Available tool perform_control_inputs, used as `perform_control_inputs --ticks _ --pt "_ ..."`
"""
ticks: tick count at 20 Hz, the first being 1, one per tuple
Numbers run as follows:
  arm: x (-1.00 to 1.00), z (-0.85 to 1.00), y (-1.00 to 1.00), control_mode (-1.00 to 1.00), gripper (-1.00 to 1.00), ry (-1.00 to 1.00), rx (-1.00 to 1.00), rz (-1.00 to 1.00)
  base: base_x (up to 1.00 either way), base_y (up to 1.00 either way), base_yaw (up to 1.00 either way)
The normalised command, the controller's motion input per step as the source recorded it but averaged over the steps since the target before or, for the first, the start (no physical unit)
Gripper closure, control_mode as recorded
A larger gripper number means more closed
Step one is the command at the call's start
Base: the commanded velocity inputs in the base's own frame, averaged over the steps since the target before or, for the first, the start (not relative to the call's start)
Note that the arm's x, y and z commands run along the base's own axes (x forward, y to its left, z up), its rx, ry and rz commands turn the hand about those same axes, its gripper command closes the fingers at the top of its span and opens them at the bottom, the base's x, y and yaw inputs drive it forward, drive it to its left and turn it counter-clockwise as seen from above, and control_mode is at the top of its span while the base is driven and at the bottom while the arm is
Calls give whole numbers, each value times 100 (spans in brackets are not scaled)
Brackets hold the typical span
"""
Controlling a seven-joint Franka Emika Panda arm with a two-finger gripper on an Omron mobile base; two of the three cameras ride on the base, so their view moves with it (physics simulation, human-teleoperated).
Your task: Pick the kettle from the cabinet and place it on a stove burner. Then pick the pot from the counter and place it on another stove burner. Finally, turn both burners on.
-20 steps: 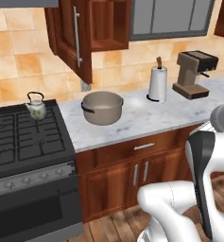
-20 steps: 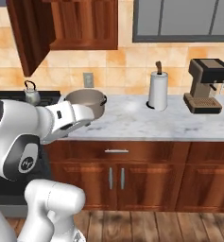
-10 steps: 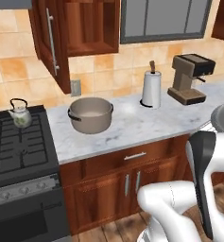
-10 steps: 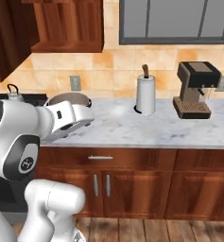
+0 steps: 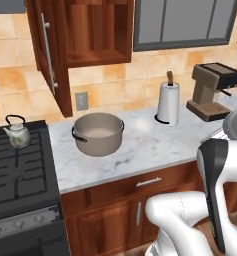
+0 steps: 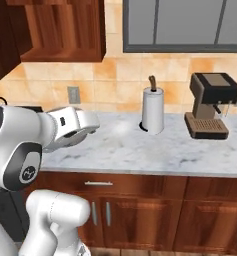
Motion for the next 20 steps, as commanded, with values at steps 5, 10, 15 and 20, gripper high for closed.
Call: perform_control_inputs --ticks 5,10,15,20 --pt "0 0 0 100 -100 0 0 0 59 -16 8" --pt "0 0 0 100 -100 0 0 0 66 -3 7" --pt "0 0 0 100 -100 0 0 0 60 -2 7" --pt "0 0 0 100 -100 0 0 0 30 -7 13"
